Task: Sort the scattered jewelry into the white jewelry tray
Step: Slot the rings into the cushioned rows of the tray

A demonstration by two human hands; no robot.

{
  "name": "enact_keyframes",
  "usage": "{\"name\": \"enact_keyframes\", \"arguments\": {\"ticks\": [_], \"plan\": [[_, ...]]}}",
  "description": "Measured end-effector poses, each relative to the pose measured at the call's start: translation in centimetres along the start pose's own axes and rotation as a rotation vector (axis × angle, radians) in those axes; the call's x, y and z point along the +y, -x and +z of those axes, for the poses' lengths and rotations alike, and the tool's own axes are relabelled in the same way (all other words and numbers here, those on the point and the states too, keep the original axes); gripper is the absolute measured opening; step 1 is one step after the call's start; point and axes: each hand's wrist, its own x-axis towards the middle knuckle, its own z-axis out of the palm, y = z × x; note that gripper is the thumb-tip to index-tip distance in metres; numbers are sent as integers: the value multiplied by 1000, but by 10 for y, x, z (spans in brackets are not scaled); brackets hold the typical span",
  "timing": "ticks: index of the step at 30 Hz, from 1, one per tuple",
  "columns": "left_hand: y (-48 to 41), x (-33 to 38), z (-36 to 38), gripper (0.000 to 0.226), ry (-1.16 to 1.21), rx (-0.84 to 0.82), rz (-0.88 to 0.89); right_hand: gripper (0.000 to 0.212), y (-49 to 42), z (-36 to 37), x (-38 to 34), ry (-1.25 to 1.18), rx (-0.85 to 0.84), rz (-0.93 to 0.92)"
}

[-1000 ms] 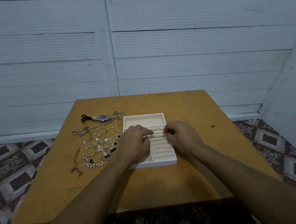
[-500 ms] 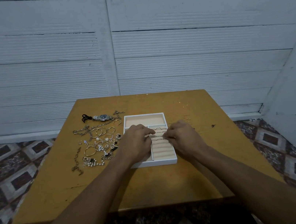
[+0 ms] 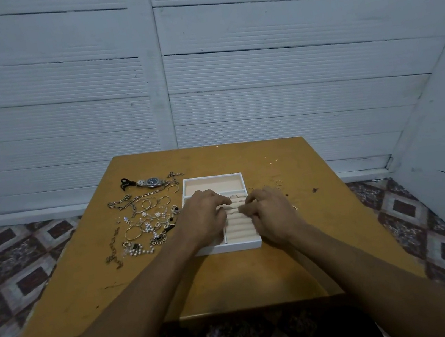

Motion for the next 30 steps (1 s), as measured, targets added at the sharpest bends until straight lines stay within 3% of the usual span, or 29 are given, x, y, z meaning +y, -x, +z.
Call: {"name": "enact_keyframes", "arguments": {"ticks": [3,6,13,23,30], "plan": [[-6,9,6,26,-16,-19,34,44,4,-8,5,-180,66,122],[-15,22,15,23,-17,-12,69,35,11,-18,18,-286,104,233],[-36,62,42,33,-94,-165,67,33,39,-36,57,-307,119,431],[-52,84,61,43,-204,-341,84,38,55,-30,73,-303,31,520],[-53,82,67,31,-254,-245,187,37,51,-25,73,-307,-3,524]]}}
